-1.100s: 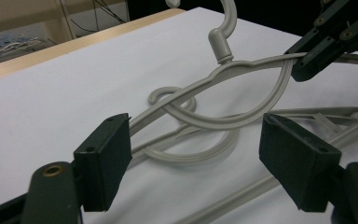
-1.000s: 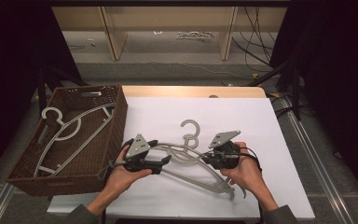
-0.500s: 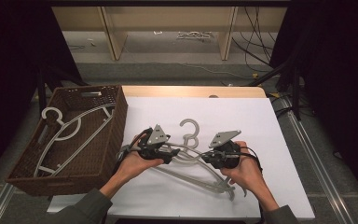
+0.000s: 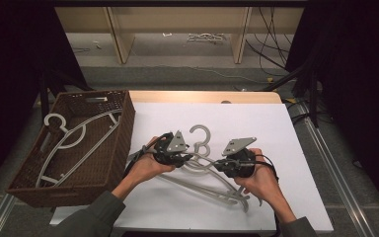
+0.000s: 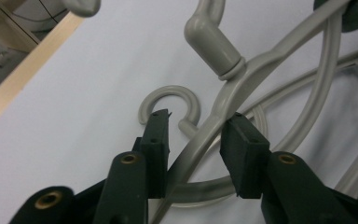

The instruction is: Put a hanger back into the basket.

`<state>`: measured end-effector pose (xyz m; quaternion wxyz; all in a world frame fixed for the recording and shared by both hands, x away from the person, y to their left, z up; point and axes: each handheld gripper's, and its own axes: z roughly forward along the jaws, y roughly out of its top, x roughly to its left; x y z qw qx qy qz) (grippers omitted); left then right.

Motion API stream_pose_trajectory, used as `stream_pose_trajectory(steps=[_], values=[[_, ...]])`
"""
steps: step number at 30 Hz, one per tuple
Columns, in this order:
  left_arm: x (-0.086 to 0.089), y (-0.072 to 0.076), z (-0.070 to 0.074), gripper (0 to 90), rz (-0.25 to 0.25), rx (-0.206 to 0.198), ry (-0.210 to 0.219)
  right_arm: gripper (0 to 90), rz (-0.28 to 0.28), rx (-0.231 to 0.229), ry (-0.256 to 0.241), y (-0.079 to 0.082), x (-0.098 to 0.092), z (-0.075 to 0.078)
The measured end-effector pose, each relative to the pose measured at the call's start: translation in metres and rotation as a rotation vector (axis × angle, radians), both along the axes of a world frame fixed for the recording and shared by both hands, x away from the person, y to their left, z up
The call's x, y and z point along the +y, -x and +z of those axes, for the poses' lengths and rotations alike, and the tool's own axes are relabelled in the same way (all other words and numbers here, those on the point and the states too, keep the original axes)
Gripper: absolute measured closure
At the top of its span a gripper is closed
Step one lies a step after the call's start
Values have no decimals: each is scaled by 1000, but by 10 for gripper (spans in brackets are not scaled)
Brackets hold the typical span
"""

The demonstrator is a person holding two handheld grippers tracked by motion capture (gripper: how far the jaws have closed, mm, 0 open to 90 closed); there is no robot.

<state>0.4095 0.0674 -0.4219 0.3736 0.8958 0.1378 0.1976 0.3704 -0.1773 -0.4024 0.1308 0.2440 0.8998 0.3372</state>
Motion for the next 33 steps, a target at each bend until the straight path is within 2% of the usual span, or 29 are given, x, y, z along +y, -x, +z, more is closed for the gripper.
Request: stream_pose_trajectory(steps=[2, 3, 4, 5, 7, 8, 9, 11, 12, 13, 16, 18, 22, 25, 29, 33], values=[[-1, 1, 3, 667, -23, -17, -25, 815, 4, 10, 4, 0, -2, 2], [-1, 2, 5, 674, -35, -33, -41, 812, 6, -10, -11, 0, -2, 0], [-1, 3, 8, 691, -43, -49, -62, 791, 9, 0, -11, -1, -4, 3], [0, 5, 11, 706, -47, -74, -89, 750, -4, -8, -24, -1, -4, 3], [1, 7, 17, 752, -69, -94, -110, 630, -56, -29, -38, -2, -8, 5], [1, 8, 18, 775, -74, -97, -112, 563, -100, -60, -46, -3, -10, 7], [1, 10, 20, 788, -84, -107, -119, 522, -115, -67, -54, -3, -12, 8], [2, 11, 22, 811, -78, -113, -117, 425, -144, -79, -92, -5, -18, 15], [2, 10, 23, 820, -76, -113, -116, 390, -148, -112, -126, -5, -21, 20], [3, 10, 24, 823, -66, -85, -96, 381, -161, -122, -148, -4, -22, 22], [6, 10, 27, 824, -47, -73, -78, 336, -192, -190, -182, -3, -26, 31], [9, 10, 29, 824, -35, -69, -68, 332, -200, -183, -212, -2, -28, 33], [15, 7, 32, 824, 5, -47, -52, 311, -214, -201, -238, -1, -29, 35], [21, 4, 35, 824, 29, -34, -44, 306, -226, -201, -236, 2, -28, 36], [29, 2, 43, 823, 91, -9, -2, 305, -217, -202, -255, 6, -27, 38], [37, 3, 56, 823, 137, -11, 30, 290, -226, -190, -264, 10, -28, 39]])
